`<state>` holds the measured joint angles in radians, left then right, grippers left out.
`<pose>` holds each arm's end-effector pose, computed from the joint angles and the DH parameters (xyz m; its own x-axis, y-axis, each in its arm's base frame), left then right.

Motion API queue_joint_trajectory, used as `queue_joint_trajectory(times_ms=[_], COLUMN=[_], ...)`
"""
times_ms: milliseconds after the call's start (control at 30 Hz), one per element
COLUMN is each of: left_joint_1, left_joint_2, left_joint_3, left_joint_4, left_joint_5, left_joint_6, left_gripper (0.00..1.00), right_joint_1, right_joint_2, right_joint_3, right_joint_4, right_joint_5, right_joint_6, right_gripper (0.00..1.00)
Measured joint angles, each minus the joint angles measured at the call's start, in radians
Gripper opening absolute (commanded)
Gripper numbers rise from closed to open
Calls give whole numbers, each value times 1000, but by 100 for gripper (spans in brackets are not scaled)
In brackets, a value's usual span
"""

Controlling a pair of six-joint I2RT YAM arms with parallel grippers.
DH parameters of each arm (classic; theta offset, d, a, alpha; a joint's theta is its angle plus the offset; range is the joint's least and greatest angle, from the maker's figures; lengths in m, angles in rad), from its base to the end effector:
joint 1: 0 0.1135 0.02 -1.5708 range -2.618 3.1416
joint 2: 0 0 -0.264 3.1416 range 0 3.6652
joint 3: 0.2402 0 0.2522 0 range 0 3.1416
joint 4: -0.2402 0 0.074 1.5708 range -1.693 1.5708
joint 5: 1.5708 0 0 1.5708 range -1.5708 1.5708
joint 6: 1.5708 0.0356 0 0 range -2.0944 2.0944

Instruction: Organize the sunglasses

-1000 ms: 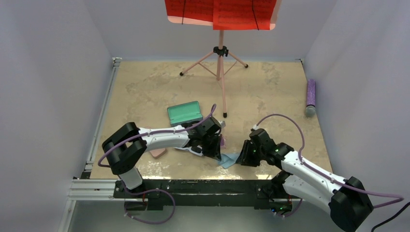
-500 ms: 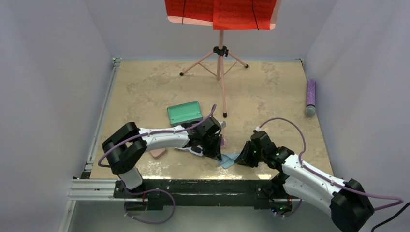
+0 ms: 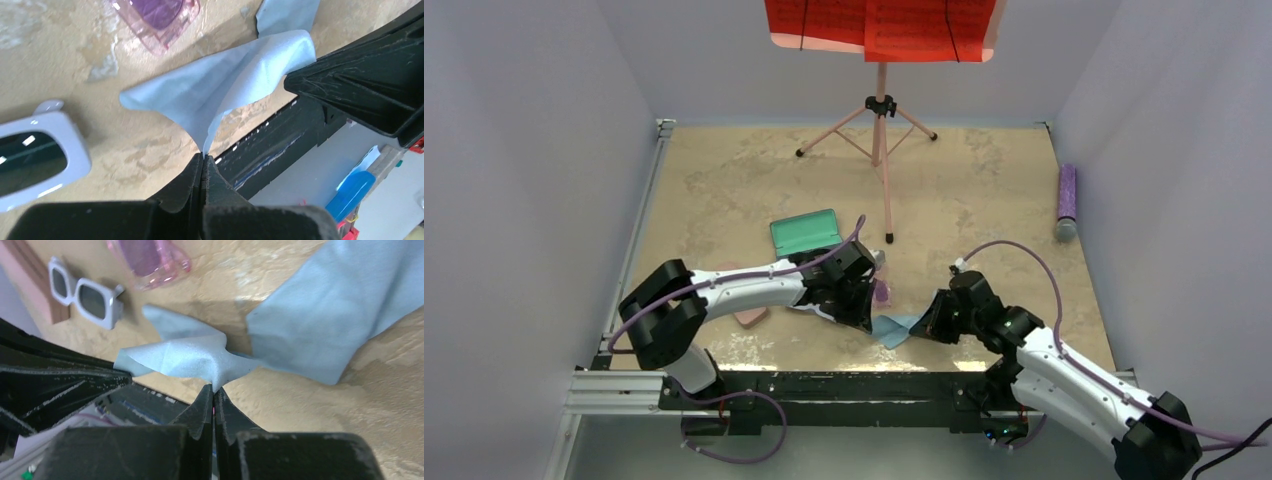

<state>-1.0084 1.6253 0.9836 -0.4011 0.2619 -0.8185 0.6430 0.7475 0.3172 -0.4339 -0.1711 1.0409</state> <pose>0.1634 -0.2766 0.1849 -0.9621 0.2039 -0.1810 0.2696 0.8101 -0.5207 0.1123 0.0917 0.1624 -0.8938 0.3928 -0.2164 0.1819 0.7586 0.6257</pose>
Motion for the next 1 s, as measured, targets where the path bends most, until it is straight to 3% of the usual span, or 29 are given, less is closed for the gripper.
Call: queue_joint_trajectory(times_ms=[233,533,733,1000], left_joint_1=[0,-16,-20,8], left_joint_2=[-161,-316,-290,-100], left_joint_3=[7,29,67,159], left_joint_4=[-156,-325,-390,-381], left_joint_5=[-13,99,68,-80], left_joint_6=[62,124,131,126], left_gripper=[0,0,0,0], right_joint_1=[-1,-1,-2,-48], right_joint_2=[-43,-146,-115,93], right_joint_3=[72,170,165,159], right_joint_4=[-62,-145,-143,-39], right_joint_5=[-183,-446,-474,-380], right_joint_6=[-47,-92,-87,-96], right_gripper=[0,0,0,0])
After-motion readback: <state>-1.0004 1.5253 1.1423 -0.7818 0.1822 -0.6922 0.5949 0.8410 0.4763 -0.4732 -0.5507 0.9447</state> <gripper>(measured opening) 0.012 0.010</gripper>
